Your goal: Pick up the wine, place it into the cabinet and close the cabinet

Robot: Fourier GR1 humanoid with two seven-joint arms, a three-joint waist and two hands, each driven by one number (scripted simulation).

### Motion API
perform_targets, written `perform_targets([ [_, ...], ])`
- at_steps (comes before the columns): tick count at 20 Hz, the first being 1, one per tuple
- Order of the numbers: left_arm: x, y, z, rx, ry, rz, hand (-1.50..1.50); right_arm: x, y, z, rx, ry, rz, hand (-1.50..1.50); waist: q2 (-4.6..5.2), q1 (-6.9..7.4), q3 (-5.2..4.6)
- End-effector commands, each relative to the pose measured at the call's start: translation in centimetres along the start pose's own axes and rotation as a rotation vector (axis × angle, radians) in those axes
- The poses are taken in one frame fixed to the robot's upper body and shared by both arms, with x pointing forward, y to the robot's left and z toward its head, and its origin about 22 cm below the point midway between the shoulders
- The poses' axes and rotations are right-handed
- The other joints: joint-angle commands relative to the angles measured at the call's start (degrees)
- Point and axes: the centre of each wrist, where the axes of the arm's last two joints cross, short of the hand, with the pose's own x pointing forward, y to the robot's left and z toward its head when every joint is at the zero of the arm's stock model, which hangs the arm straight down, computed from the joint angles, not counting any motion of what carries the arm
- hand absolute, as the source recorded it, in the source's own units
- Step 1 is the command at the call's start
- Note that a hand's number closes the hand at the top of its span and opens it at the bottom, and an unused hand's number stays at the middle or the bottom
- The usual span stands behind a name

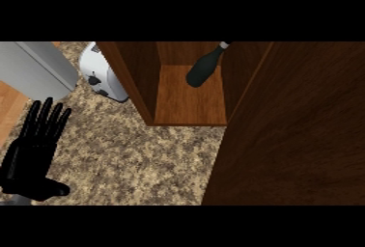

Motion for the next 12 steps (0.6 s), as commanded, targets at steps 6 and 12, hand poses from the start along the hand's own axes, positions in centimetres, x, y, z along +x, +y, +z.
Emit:
perform_targets([
  [6,1.7,2.3,0.9,-0.016,-0.004,-0.005,-1.50,4.4,1.0,-0.9,0.025,-0.164,-0.163,1.50,0.23,1.24,-0.15],
  [12,2.2,2.4,0.3,-0.036,0.009,-0.009,-1.50,3.9,1.1,-1.9,0.056,-0.162,-0.183,1.50,0.32,2.38,-0.27],
])
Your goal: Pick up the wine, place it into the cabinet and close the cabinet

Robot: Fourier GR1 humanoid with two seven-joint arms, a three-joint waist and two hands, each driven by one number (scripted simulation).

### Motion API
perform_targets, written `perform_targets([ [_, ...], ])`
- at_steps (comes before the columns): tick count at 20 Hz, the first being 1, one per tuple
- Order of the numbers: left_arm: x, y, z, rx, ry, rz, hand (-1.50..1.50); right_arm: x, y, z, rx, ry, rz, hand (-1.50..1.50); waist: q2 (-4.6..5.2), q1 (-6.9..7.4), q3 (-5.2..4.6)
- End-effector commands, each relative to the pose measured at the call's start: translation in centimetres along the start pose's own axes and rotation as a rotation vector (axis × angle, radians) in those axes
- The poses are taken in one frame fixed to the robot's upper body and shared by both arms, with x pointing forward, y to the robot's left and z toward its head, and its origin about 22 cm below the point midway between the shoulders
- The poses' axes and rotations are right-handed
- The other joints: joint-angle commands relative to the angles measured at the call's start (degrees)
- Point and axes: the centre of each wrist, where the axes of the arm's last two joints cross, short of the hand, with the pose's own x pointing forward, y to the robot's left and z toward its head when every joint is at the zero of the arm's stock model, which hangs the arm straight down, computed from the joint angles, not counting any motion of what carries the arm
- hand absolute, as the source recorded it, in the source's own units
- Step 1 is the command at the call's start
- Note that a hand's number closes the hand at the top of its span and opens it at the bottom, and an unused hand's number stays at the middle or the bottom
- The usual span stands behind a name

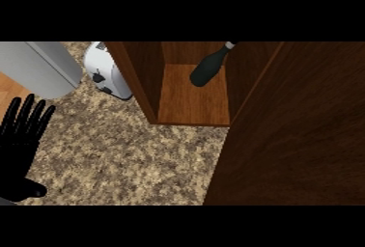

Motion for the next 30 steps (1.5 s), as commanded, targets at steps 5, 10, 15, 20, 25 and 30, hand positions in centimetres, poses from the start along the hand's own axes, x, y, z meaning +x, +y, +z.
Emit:
perform_targets([
  [5,0.3,0.3,-1.2,-0.028,-0.004,-0.011,-1.50,3.0,1.2,-2.1,0.051,-0.129,-0.207,1.50,0.71,1.66,-0.27],
  [10,1.4,1.0,-1.9,-0.038,-0.014,-0.012,-1.50,1.6,0.8,-5.8,0.012,-0.115,-0.174,1.50,0.66,3.00,-0.18],
  [15,1.2,2.1,-0.9,-0.021,0.017,-0.001,-1.50,2.3,1.8,-11.3,0.009,-0.125,-0.177,1.50,0.18,2.30,-0.20],
  [20,1.7,2.2,-0.4,-0.008,-0.005,-0.014,-1.50,5.0,2.8,-19.0,-0.013,-0.092,-0.185,1.50,-0.26,1.36,0.08],
  [25,1.3,3.5,-1.0,0.021,0.006,0.006,-1.50,5.4,1.4,-25.1,-0.053,-0.053,-0.204,1.50,0.11,0.07,0.23],
  [30,1.5,3.8,-0.9,0.025,-0.015,-0.013,-1.50,4.0,0.0,-27.9,-0.083,-0.018,-0.259,1.50,-0.04,-0.75,0.31],
])
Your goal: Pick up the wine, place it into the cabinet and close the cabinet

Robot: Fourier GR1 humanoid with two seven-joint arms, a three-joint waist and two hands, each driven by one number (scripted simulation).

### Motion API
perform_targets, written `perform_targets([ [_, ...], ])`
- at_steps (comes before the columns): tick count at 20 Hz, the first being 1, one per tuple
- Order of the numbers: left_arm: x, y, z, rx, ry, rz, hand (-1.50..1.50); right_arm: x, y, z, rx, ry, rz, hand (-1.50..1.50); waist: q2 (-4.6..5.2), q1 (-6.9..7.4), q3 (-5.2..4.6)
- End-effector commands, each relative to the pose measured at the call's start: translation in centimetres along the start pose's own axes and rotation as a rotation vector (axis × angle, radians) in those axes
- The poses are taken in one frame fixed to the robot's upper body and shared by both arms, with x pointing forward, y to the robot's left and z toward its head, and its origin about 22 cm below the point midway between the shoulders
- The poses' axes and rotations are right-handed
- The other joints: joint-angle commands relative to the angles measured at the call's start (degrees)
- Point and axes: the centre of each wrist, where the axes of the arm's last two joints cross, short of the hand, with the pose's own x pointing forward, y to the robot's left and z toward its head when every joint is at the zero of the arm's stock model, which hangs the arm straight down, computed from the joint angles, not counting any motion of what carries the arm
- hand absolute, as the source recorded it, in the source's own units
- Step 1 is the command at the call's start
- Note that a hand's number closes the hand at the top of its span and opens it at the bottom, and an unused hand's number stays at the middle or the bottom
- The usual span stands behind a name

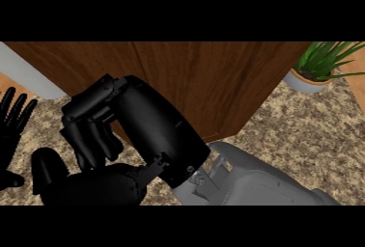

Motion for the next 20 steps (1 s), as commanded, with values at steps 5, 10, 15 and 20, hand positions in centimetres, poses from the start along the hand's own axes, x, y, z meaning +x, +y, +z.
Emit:
perform_targets([
  [5,1.9,1.6,0.4,0.008,-0.008,-0.021,-1.50,-3.7,-3.1,-2.9,-0.055,0.071,-0.102,1.50,-0.03,-0.89,0.09],
  [10,-1.3,-0.3,0.9,0.017,0.005,-0.032,-1.50,-6.8,-5.5,-3.6,-0.113,0.081,-0.063,1.50,-0.06,-1.26,0.09],
  [15,0.9,2.2,0.5,0.028,-0.006,-0.011,-1.50,-7.0,-10.1,-4.0,-0.127,0.092,-0.025,1.50,0.01,-1.44,0.08],
  [20,0.1,1.8,-0.4,0.019,-0.002,-0.017,-1.50,-8.7,-12.0,-3.9,-0.136,0.104,-0.010,1.50,0.35,-1.66,0.04],
])
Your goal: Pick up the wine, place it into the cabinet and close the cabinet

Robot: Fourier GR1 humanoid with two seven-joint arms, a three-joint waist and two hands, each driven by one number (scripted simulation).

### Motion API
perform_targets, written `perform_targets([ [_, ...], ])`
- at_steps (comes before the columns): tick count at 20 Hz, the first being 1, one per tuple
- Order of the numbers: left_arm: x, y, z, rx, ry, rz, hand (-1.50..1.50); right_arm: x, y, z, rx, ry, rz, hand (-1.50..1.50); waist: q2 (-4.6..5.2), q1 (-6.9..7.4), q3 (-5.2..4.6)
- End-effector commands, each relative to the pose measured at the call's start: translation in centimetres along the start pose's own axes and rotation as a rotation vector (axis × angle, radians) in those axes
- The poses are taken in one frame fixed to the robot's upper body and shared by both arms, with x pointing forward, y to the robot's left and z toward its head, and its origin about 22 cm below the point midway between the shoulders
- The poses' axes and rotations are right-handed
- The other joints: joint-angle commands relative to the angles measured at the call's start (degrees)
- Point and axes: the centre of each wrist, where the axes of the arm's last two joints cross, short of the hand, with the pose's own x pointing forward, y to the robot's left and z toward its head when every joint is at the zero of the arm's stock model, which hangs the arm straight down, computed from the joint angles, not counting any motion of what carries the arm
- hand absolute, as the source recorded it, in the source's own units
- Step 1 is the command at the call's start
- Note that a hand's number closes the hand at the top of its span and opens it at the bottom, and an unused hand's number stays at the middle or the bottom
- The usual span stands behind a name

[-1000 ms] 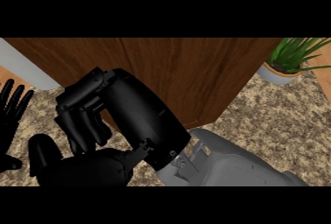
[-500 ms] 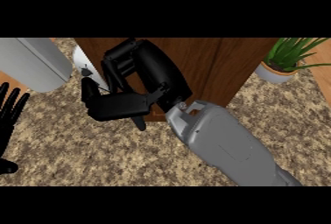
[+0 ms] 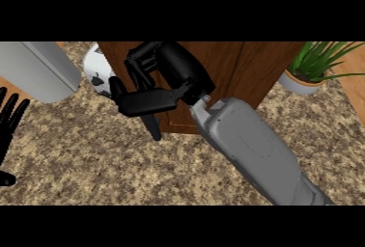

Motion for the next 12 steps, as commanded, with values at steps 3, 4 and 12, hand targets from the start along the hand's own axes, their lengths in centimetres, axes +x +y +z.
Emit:
perform_targets([
  [3,0.2,-0.4,-1.2,-0.019,-0.002,0.001,-1.50,-2.6,-4.9,0.1,-0.139,0.050,0.065,1.50,1.75,-0.51,0.49],
  [4,-0.7,-1.6,-1.3,-0.024,0.009,0.014,-1.50,-1.8,-5.8,-0.8,-0.167,0.052,0.081,1.50,1.95,0.26,0.50],
  [12,0.1,-1.5,-1.4,-0.046,0.003,0.020,-1.50,-3.0,-6.4,-0.3,-0.175,0.035,0.087,1.50,1.82,0.39,0.51],
])
